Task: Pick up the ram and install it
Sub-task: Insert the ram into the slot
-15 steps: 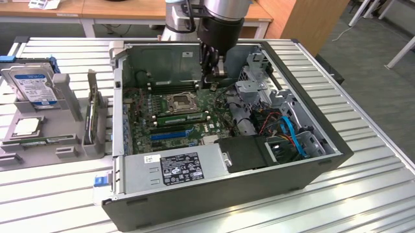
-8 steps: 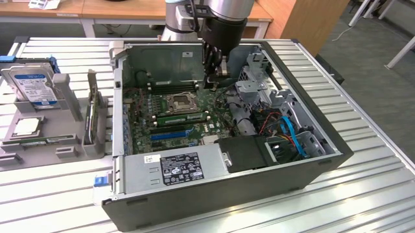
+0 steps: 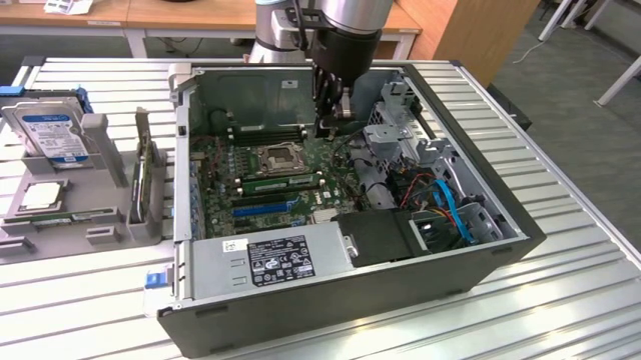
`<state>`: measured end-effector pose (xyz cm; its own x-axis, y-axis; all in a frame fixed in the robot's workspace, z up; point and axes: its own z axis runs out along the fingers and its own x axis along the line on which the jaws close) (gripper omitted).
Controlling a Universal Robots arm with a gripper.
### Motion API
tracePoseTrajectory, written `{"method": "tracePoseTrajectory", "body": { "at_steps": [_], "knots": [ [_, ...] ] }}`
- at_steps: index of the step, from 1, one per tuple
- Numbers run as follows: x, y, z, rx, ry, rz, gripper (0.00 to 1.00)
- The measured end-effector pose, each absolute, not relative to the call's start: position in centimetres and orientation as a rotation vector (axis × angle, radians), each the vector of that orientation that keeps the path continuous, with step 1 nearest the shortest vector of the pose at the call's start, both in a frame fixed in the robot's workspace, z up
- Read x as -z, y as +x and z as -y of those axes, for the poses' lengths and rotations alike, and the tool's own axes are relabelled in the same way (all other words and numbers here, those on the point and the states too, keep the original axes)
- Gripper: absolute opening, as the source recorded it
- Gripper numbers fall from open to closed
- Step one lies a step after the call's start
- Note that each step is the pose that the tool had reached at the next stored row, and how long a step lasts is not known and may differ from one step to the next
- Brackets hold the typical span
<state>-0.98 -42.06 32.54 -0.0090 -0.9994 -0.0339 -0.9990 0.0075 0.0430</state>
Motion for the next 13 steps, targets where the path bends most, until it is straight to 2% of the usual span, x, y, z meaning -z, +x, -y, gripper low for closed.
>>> {"method": "tracePoseTrajectory", "body": {
  "at_steps": [13],
  "knots": [
    [-31.48, -0.98, 42.06, 0.085, 2.207, 2.225, 0.10]
  ]
}}
